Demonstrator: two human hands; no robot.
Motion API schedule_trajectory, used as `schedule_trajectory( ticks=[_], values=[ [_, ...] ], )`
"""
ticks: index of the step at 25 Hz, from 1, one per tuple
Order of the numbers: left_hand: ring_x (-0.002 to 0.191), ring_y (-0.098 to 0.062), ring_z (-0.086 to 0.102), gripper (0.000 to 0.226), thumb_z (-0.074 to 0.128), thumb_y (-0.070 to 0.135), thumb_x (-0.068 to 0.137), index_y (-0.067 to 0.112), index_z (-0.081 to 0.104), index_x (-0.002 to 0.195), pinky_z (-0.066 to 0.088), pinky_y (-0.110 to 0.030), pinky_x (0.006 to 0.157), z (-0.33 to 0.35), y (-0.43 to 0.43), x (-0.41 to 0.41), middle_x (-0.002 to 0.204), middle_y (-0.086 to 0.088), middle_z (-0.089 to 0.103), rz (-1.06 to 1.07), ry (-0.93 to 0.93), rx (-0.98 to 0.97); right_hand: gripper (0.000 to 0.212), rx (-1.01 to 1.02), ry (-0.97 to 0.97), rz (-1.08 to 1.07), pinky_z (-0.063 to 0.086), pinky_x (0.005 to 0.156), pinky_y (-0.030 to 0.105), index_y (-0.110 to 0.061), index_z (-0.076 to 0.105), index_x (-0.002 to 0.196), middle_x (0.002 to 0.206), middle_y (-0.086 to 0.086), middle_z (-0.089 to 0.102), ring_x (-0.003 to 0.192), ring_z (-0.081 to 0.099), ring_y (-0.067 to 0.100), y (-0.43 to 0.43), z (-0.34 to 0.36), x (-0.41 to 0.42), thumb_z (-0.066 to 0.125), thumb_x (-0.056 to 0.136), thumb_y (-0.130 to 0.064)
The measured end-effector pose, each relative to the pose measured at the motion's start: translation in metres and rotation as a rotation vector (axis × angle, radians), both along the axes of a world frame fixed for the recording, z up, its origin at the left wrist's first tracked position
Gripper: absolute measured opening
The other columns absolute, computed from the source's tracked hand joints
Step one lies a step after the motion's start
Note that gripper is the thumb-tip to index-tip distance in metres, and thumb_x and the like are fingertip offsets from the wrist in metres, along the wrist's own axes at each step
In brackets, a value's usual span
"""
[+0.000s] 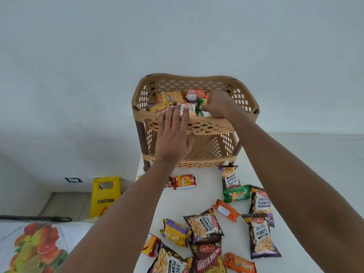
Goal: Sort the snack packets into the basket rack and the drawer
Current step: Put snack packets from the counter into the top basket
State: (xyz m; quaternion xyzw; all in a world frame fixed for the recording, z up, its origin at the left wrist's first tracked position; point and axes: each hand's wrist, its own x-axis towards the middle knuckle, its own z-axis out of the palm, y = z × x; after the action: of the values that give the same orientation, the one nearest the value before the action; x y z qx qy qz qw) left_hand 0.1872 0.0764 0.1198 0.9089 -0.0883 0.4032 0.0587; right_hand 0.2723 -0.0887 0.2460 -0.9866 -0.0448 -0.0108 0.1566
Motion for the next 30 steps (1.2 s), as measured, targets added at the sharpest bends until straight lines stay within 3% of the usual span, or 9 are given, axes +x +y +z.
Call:
schedule_trajectory(
  ticks=[3, 6, 10, 12, 14, 17, 20, 28, 30],
  values=[
    [0.155, -0.036, 0.033, 0.070, 0.044, 0.050, 0.105, 0.011, 0.033, 0.162, 0.016, -0.053, 0.131, -0.004, 0.000, 0.003, 0.165, -0.016, 0.038, 0.000, -0.017, 0.002, 0.014, 0.205, -0.221, 0.029, 0.055, 0.077, 0.039, -0.017, 0.064, 0.099, 0.102, 0.002, 0.069, 0.093, 0.066, 0.022, -0.015, -0.003, -0.037, 0.067, 0.092, -0.030],
    [0.154, -0.037, 0.035, 0.069, 0.047, 0.047, 0.104, 0.011, 0.033, 0.161, 0.020, -0.055, 0.130, -0.007, 0.000, 0.005, 0.164, -0.016, 0.040, 0.005, -0.043, -0.009, 0.005, 0.386, -0.483, -0.046, 0.054, 0.075, 0.032, -0.027, 0.063, 0.092, 0.101, -0.007, 0.070, 0.089, 0.065, 0.011, -0.043, -0.022, -0.078, 0.059, 0.094, -0.030],
    [0.151, -0.037, 0.036, 0.066, 0.047, 0.046, 0.105, 0.011, 0.035, 0.159, 0.021, -0.056, 0.129, -0.009, -0.001, 0.007, 0.160, -0.017, 0.043, 0.010, -0.080, -0.015, 0.010, 0.659, -0.760, -0.497, 0.047, 0.067, 0.023, -0.025, 0.062, 0.092, 0.090, -0.010, 0.067, 0.080, 0.063, 0.009, -0.099, -0.082, -0.113, 0.055, 0.091, -0.032],
    [0.150, -0.037, 0.037, 0.065, 0.045, 0.046, 0.106, 0.010, 0.036, 0.159, 0.022, -0.057, 0.129, -0.010, -0.001, 0.008, 0.159, -0.018, 0.044, 0.014, -0.090, -0.022, 0.020, 0.675, -0.513, -0.658, 0.045, 0.072, 0.026, -0.014, 0.069, 0.097, 0.092, -0.002, 0.072, 0.086, 0.068, 0.020, -0.122, -0.130, -0.116, 0.056, 0.091, -0.028],
    [0.150, -0.038, 0.037, 0.065, 0.046, 0.046, 0.106, 0.009, 0.037, 0.158, 0.022, -0.057, 0.129, -0.010, -0.002, 0.008, 0.160, -0.018, 0.044, 0.024, -0.085, -0.018, 0.029, 0.544, -0.031, -0.605, 0.044, 0.080, 0.026, -0.005, 0.073, 0.111, 0.112, 0.010, 0.075, 0.093, 0.066, 0.022, -0.135, -0.176, -0.114, 0.061, 0.096, -0.027],
    [0.149, -0.038, 0.038, 0.064, 0.046, 0.047, 0.106, 0.009, 0.038, 0.157, 0.022, -0.056, 0.129, -0.009, -0.002, 0.008, 0.159, -0.017, 0.043, 0.035, -0.085, -0.017, 0.061, 0.409, 0.416, -0.462, 0.049, 0.098, 0.034, -0.001, 0.053, 0.144, 0.146, 0.016, 0.057, 0.118, 0.061, 0.026, -0.134, -0.211, -0.113, 0.069, 0.097, -0.036],
    [0.149, -0.038, 0.038, 0.064, 0.046, 0.047, 0.106, 0.008, 0.039, 0.157, 0.022, -0.056, 0.129, -0.009, -0.002, 0.008, 0.159, -0.017, 0.043, 0.045, -0.079, -0.005, 0.067, 0.272, 0.469, -0.380, 0.051, 0.104, 0.042, 0.001, 0.049, 0.143, 0.142, 0.019, 0.057, 0.127, 0.058, 0.032, -0.129, -0.221, -0.107, 0.071, 0.096, -0.039],
    [0.149, -0.038, 0.037, 0.064, 0.046, 0.047, 0.105, 0.008, 0.040, 0.156, 0.021, -0.055, 0.129, -0.009, -0.003, 0.007, 0.158, -0.017, 0.042, 0.056, -0.079, -0.003, 0.045, 0.282, 0.442, -0.114, 0.045, 0.071, 0.031, 0.001, 0.066, 0.113, 0.101, 0.009, 0.065, 0.098, 0.063, 0.028, -0.111, -0.205, -0.113, 0.087, 0.082, -0.024],
    [0.149, -0.038, 0.036, 0.065, 0.046, 0.048, 0.105, 0.008, 0.039, 0.156, 0.021, -0.055, 0.129, -0.008, -0.003, 0.006, 0.158, -0.018, 0.042, 0.061, -0.070, 0.002, 0.048, 0.361, 0.400, 0.001, 0.047, 0.075, 0.030, -0.004, 0.064, 0.116, 0.103, 0.003, 0.065, 0.097, 0.061, 0.023, -0.105, -0.187, -0.118, 0.089, 0.078, -0.018]
  ],
)
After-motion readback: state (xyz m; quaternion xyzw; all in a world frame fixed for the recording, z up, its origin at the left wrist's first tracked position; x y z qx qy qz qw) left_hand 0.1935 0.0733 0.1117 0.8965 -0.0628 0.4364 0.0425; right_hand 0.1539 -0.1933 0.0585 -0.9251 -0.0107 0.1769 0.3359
